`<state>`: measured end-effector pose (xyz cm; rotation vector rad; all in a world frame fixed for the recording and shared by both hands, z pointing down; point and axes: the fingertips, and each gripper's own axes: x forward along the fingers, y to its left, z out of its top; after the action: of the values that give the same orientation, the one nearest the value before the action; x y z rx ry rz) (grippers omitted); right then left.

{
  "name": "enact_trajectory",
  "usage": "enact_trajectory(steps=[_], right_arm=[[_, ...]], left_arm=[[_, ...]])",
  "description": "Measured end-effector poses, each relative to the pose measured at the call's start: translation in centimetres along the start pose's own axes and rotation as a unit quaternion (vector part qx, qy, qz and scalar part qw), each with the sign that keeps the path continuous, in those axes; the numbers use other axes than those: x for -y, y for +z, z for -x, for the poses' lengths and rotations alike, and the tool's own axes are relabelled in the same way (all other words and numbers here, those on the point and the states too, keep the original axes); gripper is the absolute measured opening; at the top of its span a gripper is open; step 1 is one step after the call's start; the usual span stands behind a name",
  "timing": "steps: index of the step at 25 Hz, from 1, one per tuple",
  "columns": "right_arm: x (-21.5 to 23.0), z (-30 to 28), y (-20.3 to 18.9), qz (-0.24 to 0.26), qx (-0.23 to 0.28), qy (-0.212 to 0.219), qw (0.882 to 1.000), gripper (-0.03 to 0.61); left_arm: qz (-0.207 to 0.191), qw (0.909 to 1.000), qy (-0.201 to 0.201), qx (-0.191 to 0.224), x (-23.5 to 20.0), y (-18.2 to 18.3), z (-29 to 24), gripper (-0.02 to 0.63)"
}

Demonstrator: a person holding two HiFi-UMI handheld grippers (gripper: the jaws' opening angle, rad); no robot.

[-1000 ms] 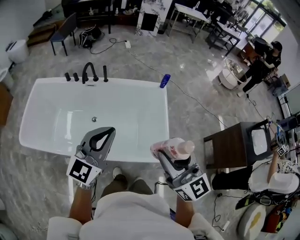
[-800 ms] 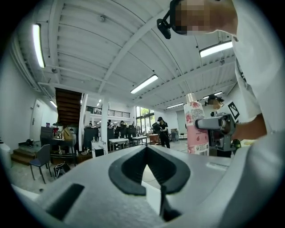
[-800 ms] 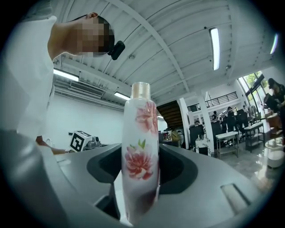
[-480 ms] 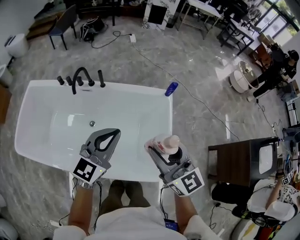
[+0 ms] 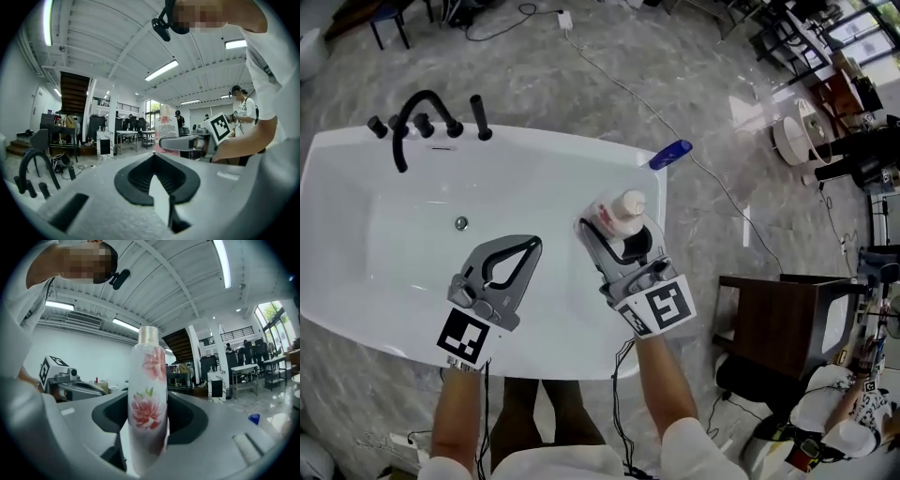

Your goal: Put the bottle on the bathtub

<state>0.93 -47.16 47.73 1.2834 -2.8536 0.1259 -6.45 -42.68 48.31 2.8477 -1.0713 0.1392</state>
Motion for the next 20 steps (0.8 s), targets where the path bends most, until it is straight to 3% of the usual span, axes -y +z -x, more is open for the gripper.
enact_trajectory(steps=[6, 10, 15, 20], right_arm=[[5.2, -8.9, -8.8, 0.004, -0.009, -0.011, 1.0, 0.241], [8.2, -14.4, -13.7, 0.015, -0.018, -0.021, 1.0, 0.241], [10.6, -19.9, -18.0, 0.039, -0.013, -0.038, 0.998, 0.241], [12.4, -24.2, -19.9, 0.054, 0.009, -0.064, 0.996, 0.239]], left_arm=[[0.026, 0.9996, -0.009, -0.003, -2.4, -6.8, -2.7, 0.0], [0.053, 0.9986, 0.005, -0.005, -3.3, -10.5, -2.6, 0.0], [0.07, 0.9973, 0.023, -0.006, -4.9, -13.9, -2.2, 0.0], [0.052, 0.9984, 0.022, -0.004, -6.1, -15.5, -3.7, 0.0]])
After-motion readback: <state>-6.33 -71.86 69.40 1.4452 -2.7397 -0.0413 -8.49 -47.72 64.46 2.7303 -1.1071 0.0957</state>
